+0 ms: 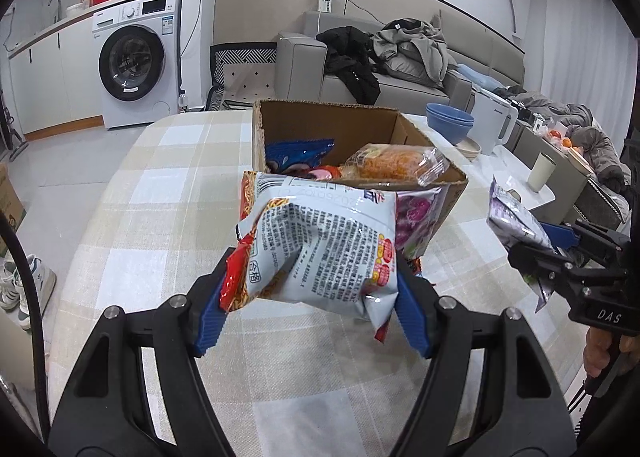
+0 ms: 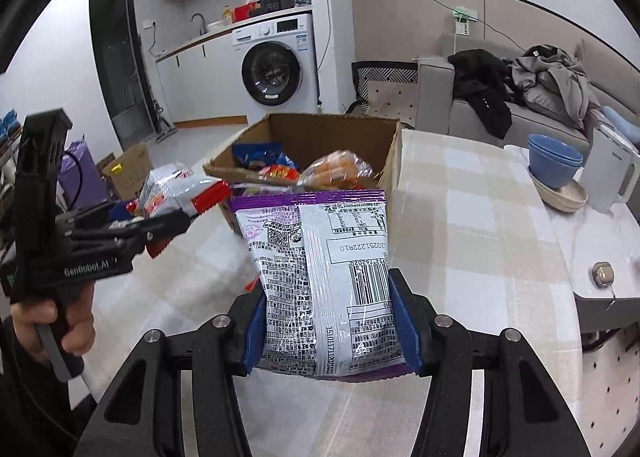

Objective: Organize snacks
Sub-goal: 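Lift and carry both chip bags over the cardboard box with both tools, then open both tools to drop the chip bags into the box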

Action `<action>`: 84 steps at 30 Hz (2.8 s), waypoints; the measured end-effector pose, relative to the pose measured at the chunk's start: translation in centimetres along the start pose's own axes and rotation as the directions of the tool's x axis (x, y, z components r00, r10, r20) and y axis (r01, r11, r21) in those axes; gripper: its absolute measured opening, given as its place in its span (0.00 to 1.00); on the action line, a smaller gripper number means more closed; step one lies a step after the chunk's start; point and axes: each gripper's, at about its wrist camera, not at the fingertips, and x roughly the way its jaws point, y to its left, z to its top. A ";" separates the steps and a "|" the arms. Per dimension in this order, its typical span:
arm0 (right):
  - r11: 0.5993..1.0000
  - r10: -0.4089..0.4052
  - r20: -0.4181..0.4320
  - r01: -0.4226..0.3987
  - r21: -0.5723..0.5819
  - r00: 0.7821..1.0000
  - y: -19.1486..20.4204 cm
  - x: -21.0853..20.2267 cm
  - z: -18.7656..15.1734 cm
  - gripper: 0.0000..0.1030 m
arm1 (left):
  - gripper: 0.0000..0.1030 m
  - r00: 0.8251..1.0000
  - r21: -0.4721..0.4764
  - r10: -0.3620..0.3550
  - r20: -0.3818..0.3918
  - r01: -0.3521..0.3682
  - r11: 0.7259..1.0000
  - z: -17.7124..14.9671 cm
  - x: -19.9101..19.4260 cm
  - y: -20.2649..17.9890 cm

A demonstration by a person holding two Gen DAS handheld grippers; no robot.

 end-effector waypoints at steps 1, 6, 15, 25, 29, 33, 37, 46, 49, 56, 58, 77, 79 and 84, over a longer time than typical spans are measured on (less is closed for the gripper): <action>1.000 -0.004 0.002 0.004 -0.001 1.000 0.0 0.0 0.4 0.53 | 0.67 1.000 0.003 -0.001 0.002 0.001 1.000 0.2 -0.1 -0.2; 1.000 -0.025 0.013 0.025 -0.004 1.000 0.2 0.0 1.9 0.53 | 0.67 1.000 0.016 -0.002 0.010 0.001 1.000 1.2 -0.1 -1.0; 0.999 -0.037 0.029 0.036 0.018 0.999 -0.2 0.7 4.3 0.53 | 0.67 1.000 0.030 0.008 0.027 -0.009 1.000 3.1 0.1 -1.6; 0.998 -0.043 0.028 0.042 0.045 0.999 -0.7 2.0 5.8 0.53 | 0.67 0.999 0.027 0.016 0.040 -0.017 1.000 4.6 0.3 -1.6; 0.998 -0.052 0.023 0.051 0.040 0.998 -0.4 2.5 6.4 0.53 | 0.67 0.999 0.022 0.016 0.039 -0.017 1.000 5.6 1.0 -1.6; 0.997 -0.058 0.021 0.057 0.044 0.998 -0.3 3.1 7.0 0.53 | 0.67 0.999 0.023 0.022 0.037 -0.023 0.999 6.6 1.9 -1.7; 0.997 -0.059 0.020 0.058 0.044 0.998 -0.3 4.0 7.8 0.53 | 0.67 0.999 0.021 0.030 0.031 -0.031 0.999 7.7 3.3 -1.6; 0.995 -0.048 0.038 0.044 0.084 0.998 -0.7 5.9 9.2 0.53 | 0.67 0.999 -0.007 0.038 0.021 -0.038 0.999 9.5 6.0 -0.9; 0.995 -0.058 0.034 0.054 0.088 0.998 -0.8 6.6 9.6 0.53 | 0.67 0.999 -0.007 0.040 0.016 -0.040 0.999 10.0 6.9 -0.5; 0.994 -0.059 0.022 0.057 0.097 0.998 -0.9 7.9 10.6 0.53 | 0.67 0.999 -0.005 0.046 0.008 -0.046 0.999 10.8 8.8 0.2; 0.994 -0.057 0.020 0.055 0.099 0.998 -0.8 8.2 10.8 0.53 | 0.67 0.999 0.000 0.050 0.003 -0.050 0.999 11.0 9.4 0.3; 0.993 -0.074 -0.008 0.074 0.097 0.997 -1.0 10.5 11.8 0.54 | 0.68 0.997 0.042 0.071 0.010 -0.071 0.997 11.8 12.3 -0.1; 0.992 -0.079 -0.009 0.079 0.093 0.997 -1.0 10.6 11.8 0.54 | 0.68 0.997 0.055 0.080 0.012 -0.080 0.995 11.8 12.4 -0.2; 0.991 -0.084 -0.008 0.085 0.099 0.996 -1.1 10.6 11.9 0.54 | 0.68 0.996 0.069 0.090 0.016 -0.091 0.993 11.4 12.5 -0.6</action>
